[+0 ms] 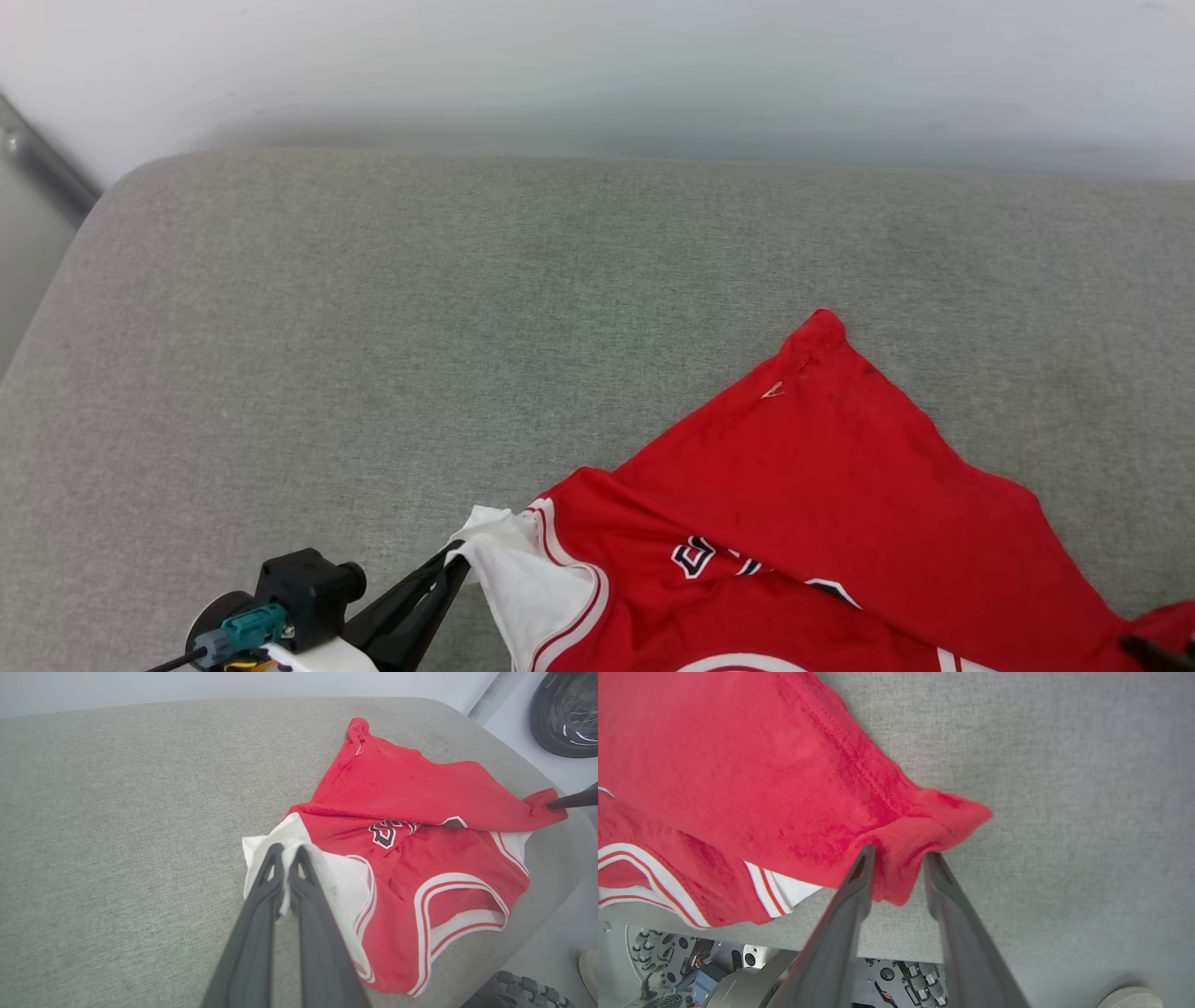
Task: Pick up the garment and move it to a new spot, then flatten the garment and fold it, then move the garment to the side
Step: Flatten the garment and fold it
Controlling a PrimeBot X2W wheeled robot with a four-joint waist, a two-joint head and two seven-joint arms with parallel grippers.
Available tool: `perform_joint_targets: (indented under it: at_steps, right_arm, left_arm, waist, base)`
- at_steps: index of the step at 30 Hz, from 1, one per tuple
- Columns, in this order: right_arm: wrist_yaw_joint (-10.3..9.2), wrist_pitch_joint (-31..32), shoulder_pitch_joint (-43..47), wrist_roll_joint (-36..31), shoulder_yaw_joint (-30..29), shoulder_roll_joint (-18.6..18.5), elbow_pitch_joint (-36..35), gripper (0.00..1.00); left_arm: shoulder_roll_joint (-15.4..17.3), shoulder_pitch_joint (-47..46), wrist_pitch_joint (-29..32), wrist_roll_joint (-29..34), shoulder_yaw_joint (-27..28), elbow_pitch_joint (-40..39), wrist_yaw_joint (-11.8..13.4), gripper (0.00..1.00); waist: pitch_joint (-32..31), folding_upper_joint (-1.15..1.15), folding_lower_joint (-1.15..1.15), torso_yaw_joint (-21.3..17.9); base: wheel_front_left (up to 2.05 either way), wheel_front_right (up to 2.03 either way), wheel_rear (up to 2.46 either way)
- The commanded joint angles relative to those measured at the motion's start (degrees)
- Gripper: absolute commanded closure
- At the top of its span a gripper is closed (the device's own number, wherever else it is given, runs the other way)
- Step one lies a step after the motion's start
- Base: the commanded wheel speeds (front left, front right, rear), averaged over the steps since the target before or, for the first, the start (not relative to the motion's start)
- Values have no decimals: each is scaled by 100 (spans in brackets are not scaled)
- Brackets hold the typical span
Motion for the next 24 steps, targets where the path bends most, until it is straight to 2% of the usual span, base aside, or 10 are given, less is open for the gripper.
perform_joint_targets:
  at_steps: [1,5,8,12,19,24]
  right_arm:
    - [-1,14,-184,101,29,-125,-104,0]
    - [-1,97,-677,348,176,-418,-468,0]
    - [-2,252,-1285,562,365,-471,-615,0]
    - [-2,787,-2378,474,965,-744,-533,0]
    - [-2,1277,-3591,-19,1841,-621,247,0]
    - [-2,1272,-4074,-312,2146,-741,1031,0]
  left_arm:
    - [-13,-72,-27,43,4,-16,-16,100]
    - [-41,-136,-39,100,9,-101,-20,100]
    - [-73,-260,-36,125,40,-196,-75,100]
    - [-73,-511,39,264,46,-332,-156,100]
    - [-300,-733,14,393,-14,-435,-221,100]
    - [-495,-919,49,504,-128,-396,-353,100]
  waist:
    - [34,0,1,62]
    - [157,0,1,239]
    - [331,0,1,409]
    - [648,0,1,729]
    - [1084,0,1,1161]
    - [1312,0,1,1525]
  base:
    - [0,0,0]
    - [0,0,0]
    - [0,0,0]
    - [0,0,0]
    - [0,0,0]
    - [0,0,0]
